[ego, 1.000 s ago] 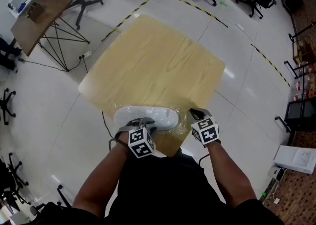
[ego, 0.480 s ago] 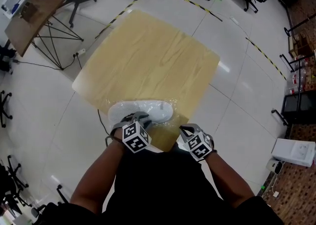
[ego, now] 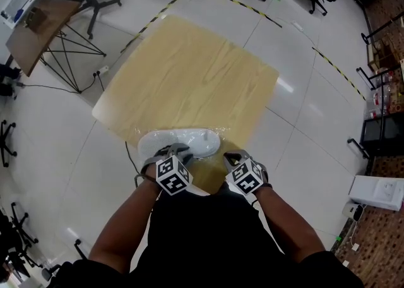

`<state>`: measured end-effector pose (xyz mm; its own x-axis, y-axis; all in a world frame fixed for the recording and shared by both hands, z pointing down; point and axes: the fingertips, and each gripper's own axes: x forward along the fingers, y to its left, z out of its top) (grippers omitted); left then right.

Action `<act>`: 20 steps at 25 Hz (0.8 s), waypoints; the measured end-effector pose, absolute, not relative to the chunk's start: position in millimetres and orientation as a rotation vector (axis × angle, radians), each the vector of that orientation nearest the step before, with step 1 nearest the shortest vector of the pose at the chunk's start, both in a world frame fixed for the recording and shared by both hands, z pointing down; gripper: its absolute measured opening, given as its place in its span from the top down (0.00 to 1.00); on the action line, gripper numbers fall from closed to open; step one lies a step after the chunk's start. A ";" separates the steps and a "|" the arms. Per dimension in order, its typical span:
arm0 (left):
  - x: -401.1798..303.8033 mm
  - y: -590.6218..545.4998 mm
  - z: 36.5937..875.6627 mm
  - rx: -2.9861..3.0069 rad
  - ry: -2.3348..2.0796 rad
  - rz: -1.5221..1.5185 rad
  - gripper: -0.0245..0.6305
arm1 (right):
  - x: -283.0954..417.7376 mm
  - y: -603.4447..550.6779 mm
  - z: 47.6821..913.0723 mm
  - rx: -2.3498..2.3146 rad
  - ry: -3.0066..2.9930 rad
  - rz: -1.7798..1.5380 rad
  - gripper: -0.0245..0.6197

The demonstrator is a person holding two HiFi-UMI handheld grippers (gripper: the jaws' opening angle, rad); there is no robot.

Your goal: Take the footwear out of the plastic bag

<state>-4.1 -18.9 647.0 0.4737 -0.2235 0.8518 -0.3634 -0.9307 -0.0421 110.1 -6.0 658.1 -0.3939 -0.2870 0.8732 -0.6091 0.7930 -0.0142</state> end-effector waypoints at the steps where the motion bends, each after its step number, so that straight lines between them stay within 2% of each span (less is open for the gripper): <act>1: -4.6 -19.5 646.4 2.571 -0.516 1.449 0.80 | 114.0 -0.2 658.3 0.669 -2.006 0.414 0.96; 9: -2.8 -18.6 645.6 2.588 -0.563 1.400 0.80 | 135.6 27.4 659.9 0.688 -2.069 0.478 0.96; 15: -2.8 -17.7 646.5 2.585 -0.530 1.389 0.80 | 133.3 26.5 661.8 0.669 -1.949 0.651 0.96; 20: -3.6 -17.1 648.8 2.585 -0.532 1.391 0.80 | 129.5 27.8 665.1 0.585 -1.841 0.470 0.95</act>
